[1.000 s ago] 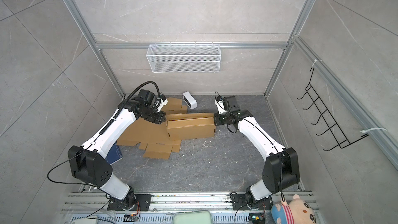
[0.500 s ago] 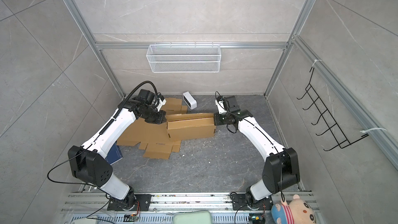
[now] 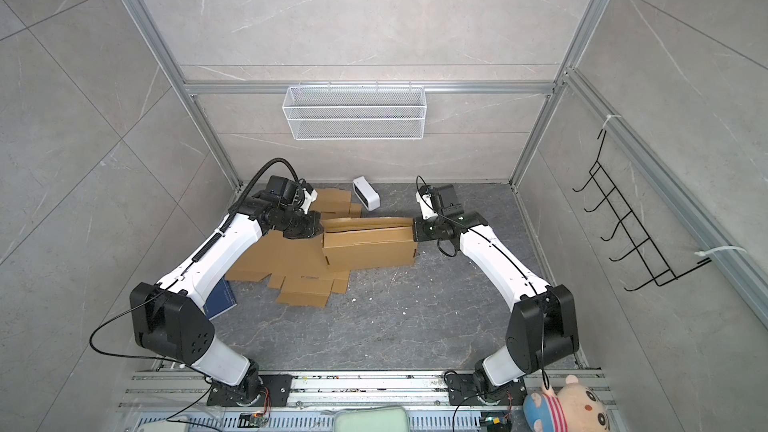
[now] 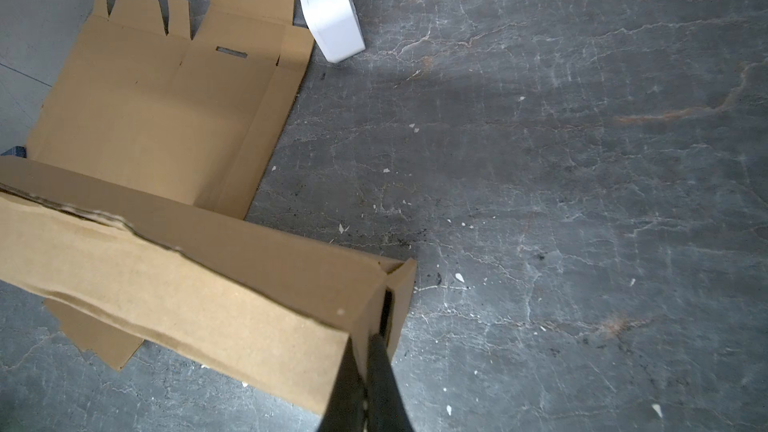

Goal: Fold the paper box

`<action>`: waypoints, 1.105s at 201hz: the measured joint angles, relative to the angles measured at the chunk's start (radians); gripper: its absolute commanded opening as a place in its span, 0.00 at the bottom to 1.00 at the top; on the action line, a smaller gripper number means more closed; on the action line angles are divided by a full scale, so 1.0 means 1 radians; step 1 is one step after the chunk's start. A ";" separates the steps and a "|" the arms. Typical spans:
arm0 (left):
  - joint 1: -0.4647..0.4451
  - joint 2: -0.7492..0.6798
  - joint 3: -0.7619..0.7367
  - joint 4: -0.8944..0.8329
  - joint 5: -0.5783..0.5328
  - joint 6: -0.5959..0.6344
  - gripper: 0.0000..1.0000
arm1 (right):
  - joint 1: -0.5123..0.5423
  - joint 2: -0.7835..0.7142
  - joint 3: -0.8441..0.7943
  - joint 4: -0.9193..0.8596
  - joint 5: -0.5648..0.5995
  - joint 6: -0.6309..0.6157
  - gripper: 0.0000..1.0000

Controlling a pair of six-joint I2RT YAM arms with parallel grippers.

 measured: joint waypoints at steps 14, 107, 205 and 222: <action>0.000 0.000 -0.001 0.005 0.000 -0.010 0.05 | 0.000 0.000 0.000 0.000 0.000 0.003 0.00; 0.006 -0.027 -0.076 0.100 0.018 -0.037 0.05 | 0.000 0.000 0.000 0.000 0.004 0.006 0.00; 0.007 -0.068 -0.183 0.237 0.022 -0.035 0.04 | 0.000 0.000 0.000 -0.002 0.008 0.013 0.01; 0.008 -0.068 -0.191 0.253 0.021 -0.032 0.04 | 0.000 0.000 0.000 -0.003 0.008 0.019 0.06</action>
